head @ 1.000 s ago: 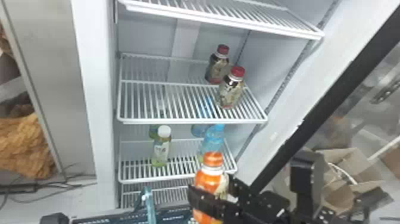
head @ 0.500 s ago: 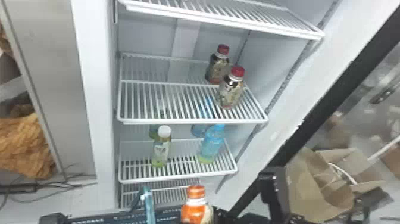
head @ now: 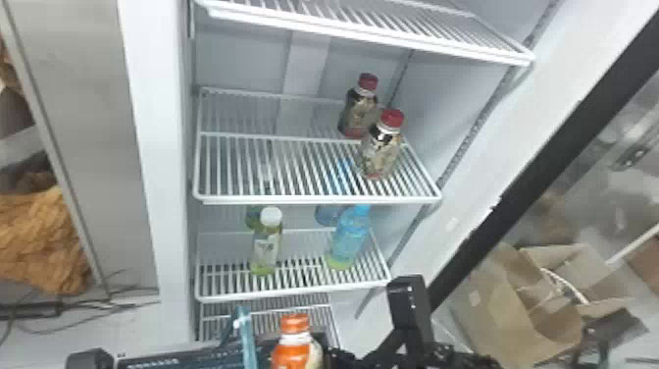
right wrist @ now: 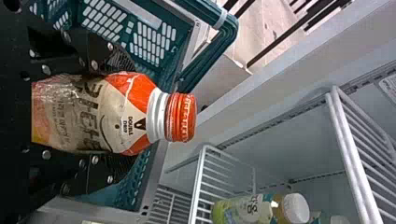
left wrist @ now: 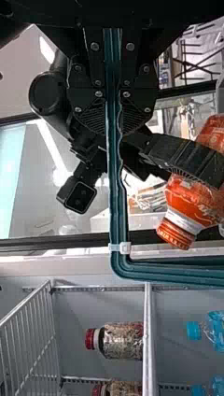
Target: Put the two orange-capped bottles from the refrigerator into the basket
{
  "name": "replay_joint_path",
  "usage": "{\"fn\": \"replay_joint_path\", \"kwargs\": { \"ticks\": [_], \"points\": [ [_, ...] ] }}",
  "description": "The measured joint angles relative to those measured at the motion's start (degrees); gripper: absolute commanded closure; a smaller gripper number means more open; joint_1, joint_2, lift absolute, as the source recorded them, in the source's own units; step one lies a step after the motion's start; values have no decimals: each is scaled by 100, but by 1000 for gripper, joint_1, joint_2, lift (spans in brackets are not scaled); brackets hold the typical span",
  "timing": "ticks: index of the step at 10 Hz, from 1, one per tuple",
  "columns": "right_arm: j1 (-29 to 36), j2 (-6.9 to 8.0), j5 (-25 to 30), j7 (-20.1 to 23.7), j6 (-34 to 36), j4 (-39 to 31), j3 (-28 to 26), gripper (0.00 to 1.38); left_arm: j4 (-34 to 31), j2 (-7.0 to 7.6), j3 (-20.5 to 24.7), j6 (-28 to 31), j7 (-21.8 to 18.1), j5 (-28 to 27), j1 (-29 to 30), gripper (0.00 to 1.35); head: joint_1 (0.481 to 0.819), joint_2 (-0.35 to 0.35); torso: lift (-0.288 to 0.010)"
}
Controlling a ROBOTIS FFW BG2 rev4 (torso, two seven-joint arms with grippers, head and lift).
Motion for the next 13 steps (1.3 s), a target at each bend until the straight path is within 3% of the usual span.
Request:
{"fn": "replay_joint_path", "kwargs": {
  "ticks": [3,5,7,10,13],
  "points": [
    [2,-15,18,103,-230,83,7,124,5,8,8,2,-4,1,-1,1210,695,-350,-40],
    [101,7,121,117,-614,-65,-22,104,2,9,8,0,1,1,-1,1210,695,-350,-40],
    [296,102,181,44,-1554,-119,-129,98,2,9,7,0,2,0,0,1210,695,-350,-40],
    [614,418,357,-385,-3281,-20,-435,96,-1,5,25,0,1,0,22,1210,695,-350,-40],
    [664,625,474,-807,-5105,720,-540,102,0,0,30,-9,0,0,28,1210,695,-350,-40]
  ]
}}
